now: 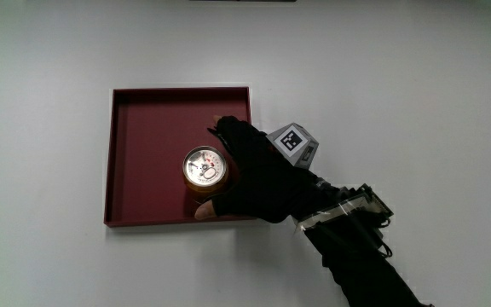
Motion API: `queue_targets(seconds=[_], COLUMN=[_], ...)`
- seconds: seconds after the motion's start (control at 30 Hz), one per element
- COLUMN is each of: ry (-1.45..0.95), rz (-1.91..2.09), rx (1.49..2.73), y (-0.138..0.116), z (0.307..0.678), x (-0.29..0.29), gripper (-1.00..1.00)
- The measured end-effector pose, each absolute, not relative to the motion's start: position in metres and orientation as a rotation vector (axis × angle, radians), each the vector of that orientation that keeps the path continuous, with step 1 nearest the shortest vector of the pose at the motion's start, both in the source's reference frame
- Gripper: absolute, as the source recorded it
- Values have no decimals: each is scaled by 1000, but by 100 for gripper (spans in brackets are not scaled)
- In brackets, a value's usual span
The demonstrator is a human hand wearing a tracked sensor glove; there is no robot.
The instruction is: Pick red bull from plate
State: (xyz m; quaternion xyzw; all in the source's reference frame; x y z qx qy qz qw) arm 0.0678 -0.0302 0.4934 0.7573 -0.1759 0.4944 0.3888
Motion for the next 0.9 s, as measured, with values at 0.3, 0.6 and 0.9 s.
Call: queue_targets(seconds=[0.3, 0.6, 0.9], ry=[-446, -449, -414], rz=[1263, 1378, 1393], rx=[1922, 1981, 2028], y=[-28, -27, -26], z=[497, 500, 496], x=[63, 64, 63], gripper=[0, 26, 65])
